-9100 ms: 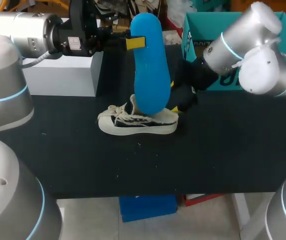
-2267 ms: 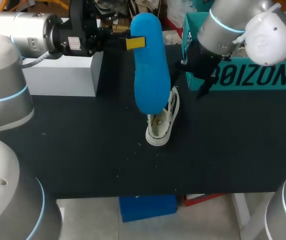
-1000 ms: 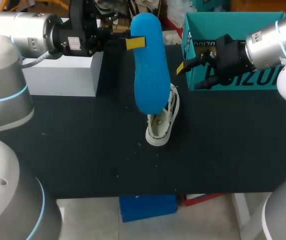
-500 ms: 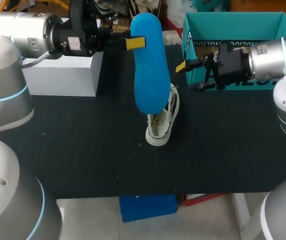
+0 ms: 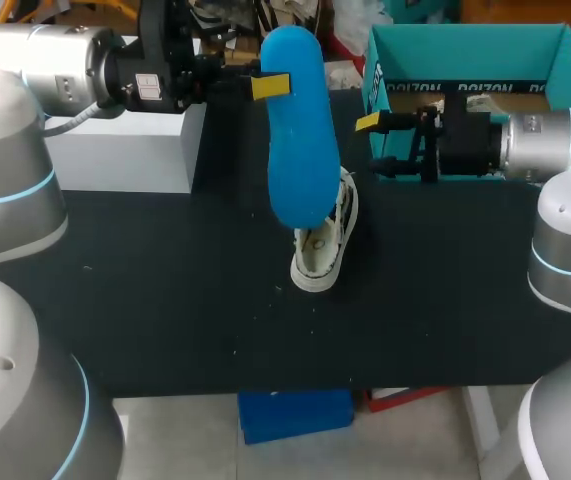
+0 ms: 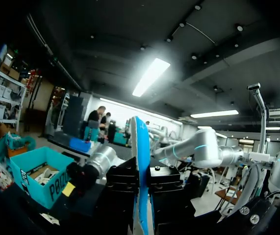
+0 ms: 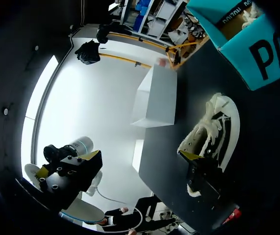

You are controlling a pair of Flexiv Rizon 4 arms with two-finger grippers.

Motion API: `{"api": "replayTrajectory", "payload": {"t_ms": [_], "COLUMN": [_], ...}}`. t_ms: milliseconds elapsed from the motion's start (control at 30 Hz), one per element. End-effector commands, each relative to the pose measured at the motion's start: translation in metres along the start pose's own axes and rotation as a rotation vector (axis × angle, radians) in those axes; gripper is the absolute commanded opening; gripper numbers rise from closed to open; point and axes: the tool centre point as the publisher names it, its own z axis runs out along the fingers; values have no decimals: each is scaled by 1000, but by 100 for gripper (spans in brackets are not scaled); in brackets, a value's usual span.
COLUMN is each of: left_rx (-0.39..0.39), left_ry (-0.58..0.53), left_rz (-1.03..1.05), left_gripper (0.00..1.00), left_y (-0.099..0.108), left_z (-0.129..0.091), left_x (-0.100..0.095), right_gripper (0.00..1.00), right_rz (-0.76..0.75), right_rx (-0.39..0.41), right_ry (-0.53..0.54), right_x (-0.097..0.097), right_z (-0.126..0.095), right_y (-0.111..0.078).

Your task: Take the shoe out of the shoebox, open the shoe tongue, remove and reinsert the insole, then place the shoe into the shoebox

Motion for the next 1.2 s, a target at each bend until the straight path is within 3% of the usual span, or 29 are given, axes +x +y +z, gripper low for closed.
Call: {"api": "replayTrajectory", "payload": {"t_ms": [33, 267, 367, 467, 1200], "left_rx": [-57, -253, -311, -360, -360], "left_ry": [13, 48, 87, 127, 127], "left_rz": [209, 840, 953, 971, 971], "left_gripper": [0, 0, 0, 0, 0], "left_y": [3, 21, 34, 48, 48], "left_z": [2, 3, 0, -5, -5], "left_x": [2, 14, 10, 4, 4], "right_gripper": [100, 100, 100, 100, 100], "right_rz": [-1, -1, -1, -1, -1], "right_rx": [-12, -12, -12, -12, -12], "right_ry": [39, 39, 39, 39, 39], "right_x": [-3, -3, -3, -3, -3], "right_z": [0, 0, 0, 0, 0], "right_y": [-4, -4, -4, -4, -4]}}
